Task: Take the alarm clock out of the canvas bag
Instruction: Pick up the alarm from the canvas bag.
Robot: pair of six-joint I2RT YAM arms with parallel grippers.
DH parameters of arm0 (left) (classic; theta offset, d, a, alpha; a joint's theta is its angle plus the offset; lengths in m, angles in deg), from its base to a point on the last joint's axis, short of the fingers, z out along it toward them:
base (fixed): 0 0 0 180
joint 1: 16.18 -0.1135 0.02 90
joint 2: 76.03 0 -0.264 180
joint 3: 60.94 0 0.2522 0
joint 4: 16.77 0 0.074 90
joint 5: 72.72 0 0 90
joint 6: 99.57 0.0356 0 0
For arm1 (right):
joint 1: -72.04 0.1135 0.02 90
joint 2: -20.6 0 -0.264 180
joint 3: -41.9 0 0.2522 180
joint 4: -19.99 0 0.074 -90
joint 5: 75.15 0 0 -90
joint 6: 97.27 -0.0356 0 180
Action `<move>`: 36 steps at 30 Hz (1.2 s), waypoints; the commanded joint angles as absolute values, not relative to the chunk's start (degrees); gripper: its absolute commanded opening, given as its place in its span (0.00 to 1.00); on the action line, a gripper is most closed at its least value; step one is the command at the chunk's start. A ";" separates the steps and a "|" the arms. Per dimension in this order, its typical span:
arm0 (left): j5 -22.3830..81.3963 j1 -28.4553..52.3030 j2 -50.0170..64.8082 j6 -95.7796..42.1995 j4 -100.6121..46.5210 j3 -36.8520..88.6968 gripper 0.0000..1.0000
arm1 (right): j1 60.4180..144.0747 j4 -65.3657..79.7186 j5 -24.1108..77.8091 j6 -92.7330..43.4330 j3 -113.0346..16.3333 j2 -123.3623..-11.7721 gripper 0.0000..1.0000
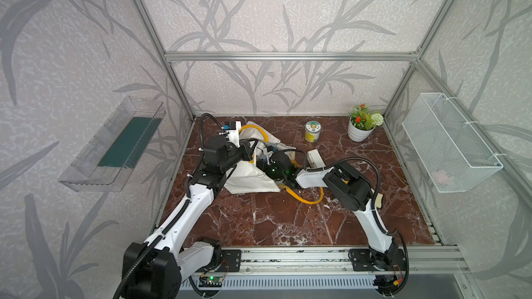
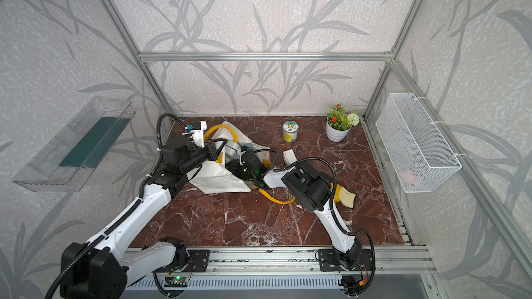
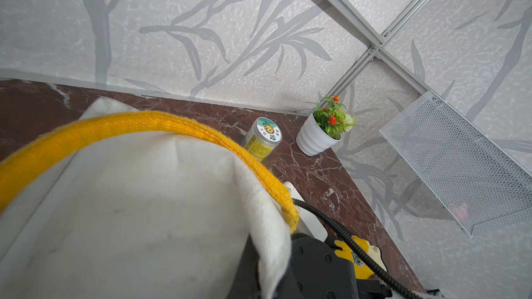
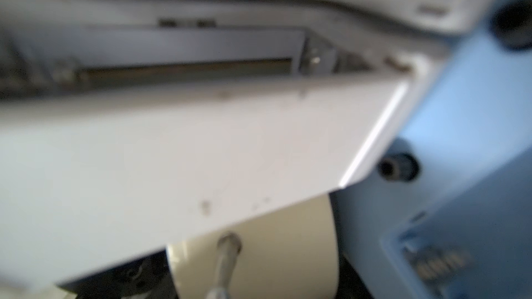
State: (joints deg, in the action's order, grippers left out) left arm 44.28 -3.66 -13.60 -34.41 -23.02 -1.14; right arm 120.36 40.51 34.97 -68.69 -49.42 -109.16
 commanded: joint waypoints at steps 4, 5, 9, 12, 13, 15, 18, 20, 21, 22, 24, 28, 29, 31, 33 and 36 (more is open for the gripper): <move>40.29 -4.63 -18.63 -22.00 -31.26 4.88 0.00 | 119.77 43.44 34.63 -65.36 -46.23 -100.07 0.32; 39.71 -4.95 -18.83 -20.98 -32.10 5.14 0.00 | 119.77 42.79 34.63 -64.54 -45.45 -98.96 0.31; 37.24 -6.26 -19.16 -17.82 -35.03 6.34 0.00 | 119.86 39.64 34.72 -60.71 -43.42 -94.64 0.30; 35.00 -6.76 -19.14 -15.59 -36.56 6.85 0.00 | 120.02 35.66 35.09 -57.76 -43.17 -91.96 0.29; 34.66 -6.85 -19.16 -15.04 -36.68 6.88 0.00 | 120.12 34.84 35.23 -57.17 -42.87 -91.20 0.29; 34.19 -7.10 -19.22 -14.10 -36.81 7.09 0.00 | 120.12 34.13 35.41 -56.53 -41.57 -89.67 0.29; 32.79 -7.67 -19.50 -12.31 -37.71 7.49 0.00 | 120.09 31.15 35.38 -54.68 -40.18 -86.95 0.29; 32.14 -8.21 -19.59 -11.20 -38.84 7.97 0.00 | 120.08 29.18 35.58 -53.30 -39.86 -85.34 0.29; 31.91 -8.47 -19.67 -10.75 -39.25 8.10 0.00 | 120.07 28.21 35.77 -52.62 -39.89 -84.71 0.29; 31.77 -8.68 -19.82 -10.32 -39.62 8.18 0.00 | 120.12 26.81 35.77 -51.68 -39.95 -84.00 0.29; 31.60 -9.24 -20.26 -9.80 -39.84 8.21 0.00 | 120.01 24.41 35.68 -50.12 -40.07 -82.70 0.29; 29.15 -9.88 -21.85 -10.68 -39.49 7.49 0.00 | 119.68 21.22 36.47 -48.19 -40.43 -81.22 0.29; 28.88 -9.93 -22.43 -10.11 -39.41 7.11 0.00 | 119.68 20.60 37.00 -47.81 -40.58 -81.02 0.29; 28.48 -10.15 -23.09 -9.66 -39.91 6.96 0.00 | 119.59 19.71 37.79 -46.81 -40.66 -80.57 0.29; 28.75 -10.31 -23.38 -9.57 -40.62 7.04 0.00 | 119.51 18.53 38.28 -45.59 -40.69 -80.09 0.29; 28.85 -10.56 -23.65 -9.84 -40.88 7.10 0.00 | 119.24 17.14 39.84 -44.06 -40.67 -79.19 0.29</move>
